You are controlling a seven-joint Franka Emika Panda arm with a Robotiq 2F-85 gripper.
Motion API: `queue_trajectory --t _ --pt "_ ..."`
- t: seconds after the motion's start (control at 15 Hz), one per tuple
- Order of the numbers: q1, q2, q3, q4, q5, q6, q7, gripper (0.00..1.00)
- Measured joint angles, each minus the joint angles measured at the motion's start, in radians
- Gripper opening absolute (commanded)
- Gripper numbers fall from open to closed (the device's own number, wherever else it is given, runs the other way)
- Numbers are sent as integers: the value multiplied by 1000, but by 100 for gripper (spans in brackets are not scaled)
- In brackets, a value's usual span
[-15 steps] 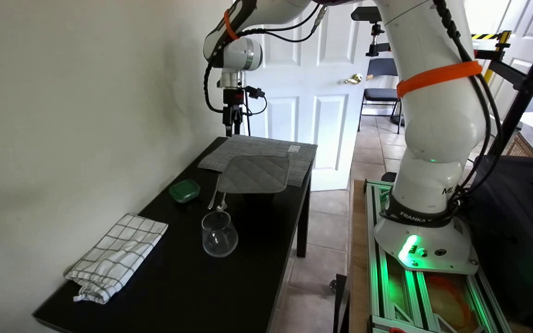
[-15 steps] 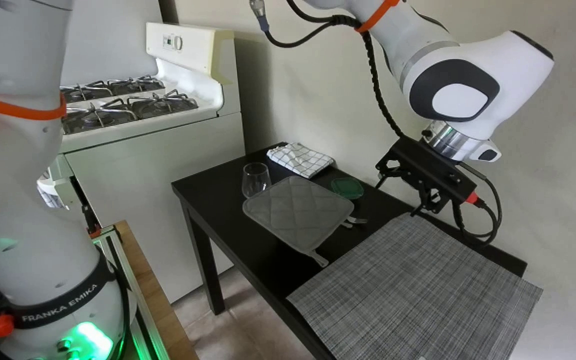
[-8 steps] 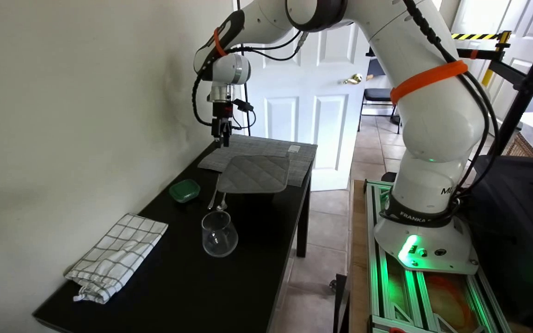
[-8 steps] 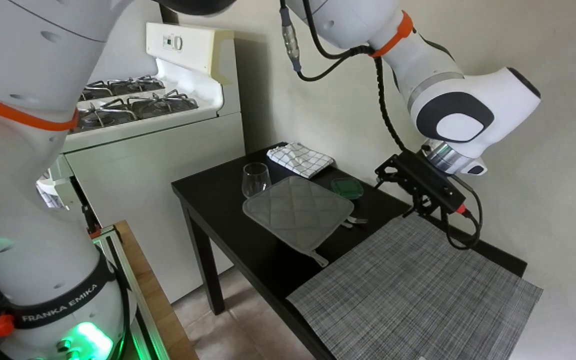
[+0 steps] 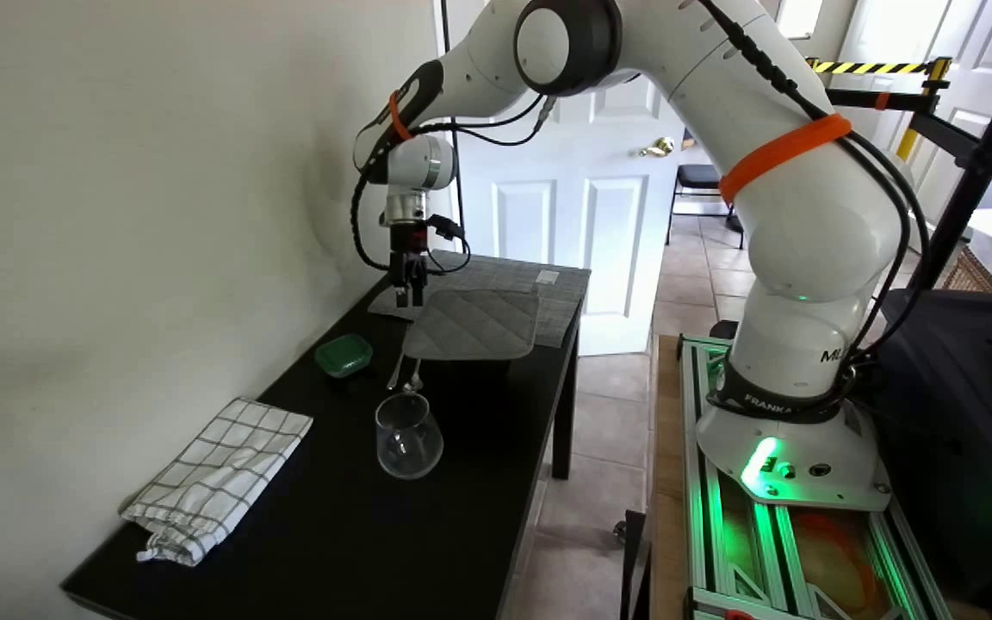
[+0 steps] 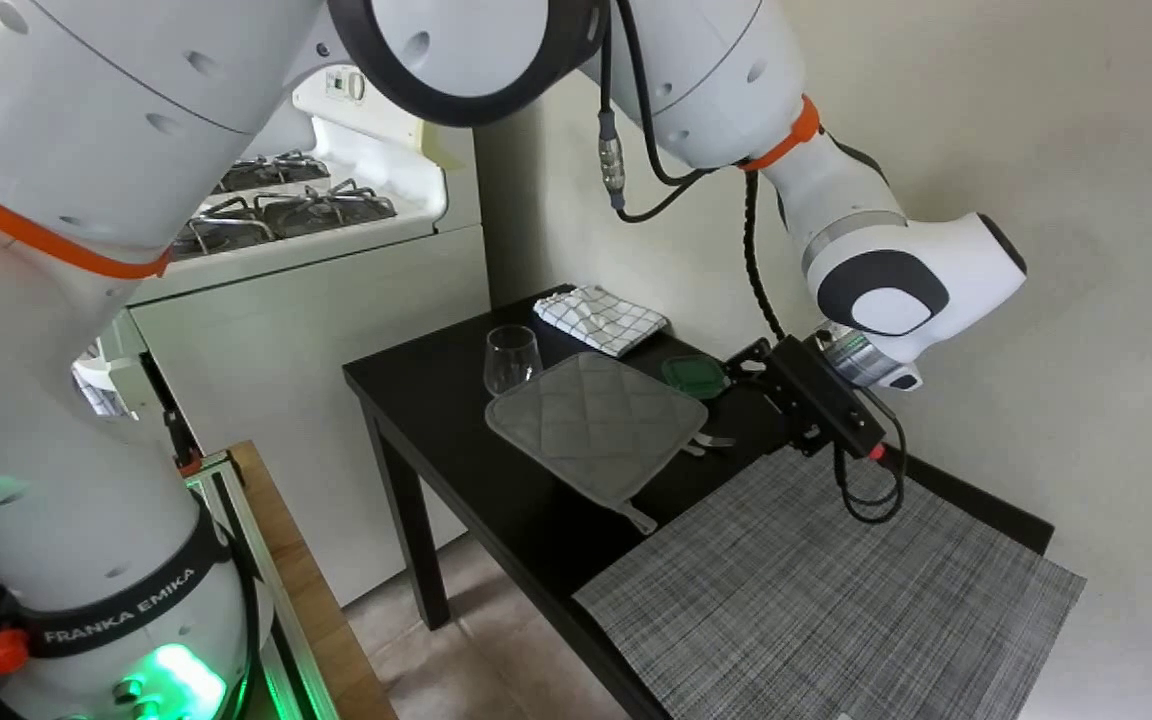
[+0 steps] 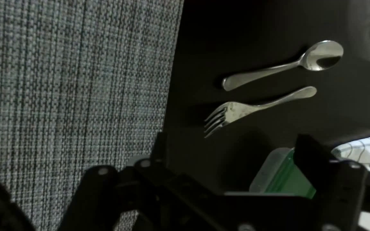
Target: Put the grey potholder on the black mug and then put the silver fork on the grey potholder
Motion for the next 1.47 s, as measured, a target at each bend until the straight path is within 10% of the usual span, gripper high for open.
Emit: queue_trajectory --t 0.27,0.53,0.8,0.87,1.47 --pt "-3 34 10 23 18 0 8 71" --pt "-4 49 16 42 26 0 24 95" --pt "-4 57 25 48 27 0 43 94" --pt "-3 58 27 48 27 0 49 71" --pt "-3 69 29 47 20 0 141 9"
